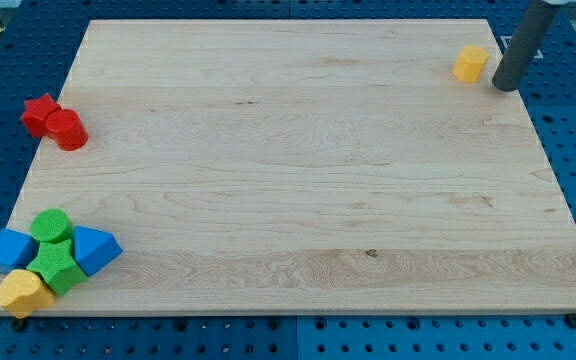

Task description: Push the red star into the green circle

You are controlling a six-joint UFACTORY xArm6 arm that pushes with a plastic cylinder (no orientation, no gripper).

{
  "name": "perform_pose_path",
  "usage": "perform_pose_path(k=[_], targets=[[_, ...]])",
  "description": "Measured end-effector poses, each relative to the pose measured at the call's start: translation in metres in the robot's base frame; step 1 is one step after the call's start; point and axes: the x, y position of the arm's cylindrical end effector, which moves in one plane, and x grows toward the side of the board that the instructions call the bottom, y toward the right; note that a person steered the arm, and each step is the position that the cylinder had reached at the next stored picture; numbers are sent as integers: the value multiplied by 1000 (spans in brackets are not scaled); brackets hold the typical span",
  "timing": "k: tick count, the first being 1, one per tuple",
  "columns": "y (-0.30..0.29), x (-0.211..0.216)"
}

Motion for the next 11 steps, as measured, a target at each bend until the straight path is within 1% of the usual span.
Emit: perform_pose_path(k=[1,2,6,7,9,11], targets=[[-14,8],[-40,10],[-208,12],[-247,20],[-317,50],[-395,53]])
